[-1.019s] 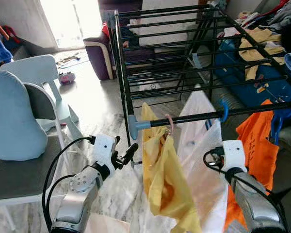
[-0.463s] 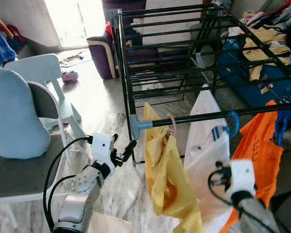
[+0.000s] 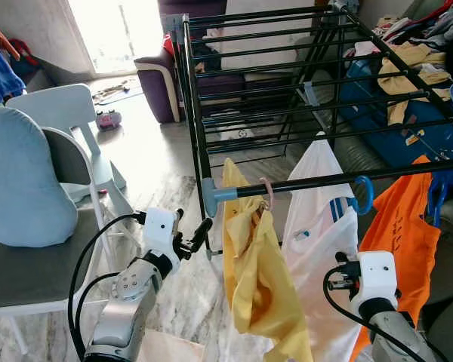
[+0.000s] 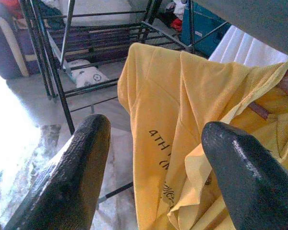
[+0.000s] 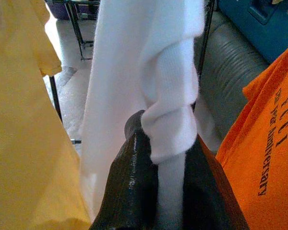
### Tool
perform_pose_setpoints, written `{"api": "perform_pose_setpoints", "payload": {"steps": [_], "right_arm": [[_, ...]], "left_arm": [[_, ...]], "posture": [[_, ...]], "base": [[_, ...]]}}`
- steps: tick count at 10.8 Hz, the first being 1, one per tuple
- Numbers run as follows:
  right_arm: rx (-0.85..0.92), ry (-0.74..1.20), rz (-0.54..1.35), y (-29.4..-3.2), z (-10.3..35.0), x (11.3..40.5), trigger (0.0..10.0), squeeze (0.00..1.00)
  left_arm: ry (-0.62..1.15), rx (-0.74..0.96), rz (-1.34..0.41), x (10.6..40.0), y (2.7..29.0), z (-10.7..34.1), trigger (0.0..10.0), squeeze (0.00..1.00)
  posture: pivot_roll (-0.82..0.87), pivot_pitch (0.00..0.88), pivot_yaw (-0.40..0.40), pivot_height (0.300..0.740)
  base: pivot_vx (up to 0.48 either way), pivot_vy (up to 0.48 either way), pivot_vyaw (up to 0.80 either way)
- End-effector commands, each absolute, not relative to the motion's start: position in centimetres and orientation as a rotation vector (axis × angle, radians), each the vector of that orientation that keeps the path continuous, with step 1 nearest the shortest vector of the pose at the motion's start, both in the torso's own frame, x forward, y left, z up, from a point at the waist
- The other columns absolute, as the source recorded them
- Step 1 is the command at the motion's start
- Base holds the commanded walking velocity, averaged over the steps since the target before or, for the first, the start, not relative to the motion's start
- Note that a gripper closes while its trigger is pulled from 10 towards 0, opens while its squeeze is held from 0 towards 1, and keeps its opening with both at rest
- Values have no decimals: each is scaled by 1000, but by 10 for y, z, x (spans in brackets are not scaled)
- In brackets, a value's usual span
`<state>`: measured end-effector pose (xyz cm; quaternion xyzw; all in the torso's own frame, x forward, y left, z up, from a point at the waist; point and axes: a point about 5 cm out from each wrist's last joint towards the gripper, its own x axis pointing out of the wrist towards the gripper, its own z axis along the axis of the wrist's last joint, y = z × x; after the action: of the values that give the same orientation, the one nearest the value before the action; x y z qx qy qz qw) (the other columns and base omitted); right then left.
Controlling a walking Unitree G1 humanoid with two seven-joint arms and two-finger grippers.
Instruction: Hang hanger
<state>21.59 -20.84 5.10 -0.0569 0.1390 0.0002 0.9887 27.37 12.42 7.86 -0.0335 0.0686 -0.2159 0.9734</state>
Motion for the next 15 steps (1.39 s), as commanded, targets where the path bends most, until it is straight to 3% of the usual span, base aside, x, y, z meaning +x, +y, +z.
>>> {"api": "perform_pose_setpoints", "payload": {"steps": [1,11,15], "right_arm": [[-116,211,8,-206,63,220,10000,0],[-115,205,-1,-205,64,228,10000,0],[-87,228,-62,-214,58,252,10000,0]], "left_arm": [[141,-51,-427,274,127,77,10000,0],[142,-44,-425,279,127,77,10000,0],[110,-26,-393,297,130,82,10000,0]], "posture": [[-155,0,62,740],[-157,0,65,740],[-141,0,70,740]], "base": [[0,0,0],[-385,0,0],[-401,0,0]]}}
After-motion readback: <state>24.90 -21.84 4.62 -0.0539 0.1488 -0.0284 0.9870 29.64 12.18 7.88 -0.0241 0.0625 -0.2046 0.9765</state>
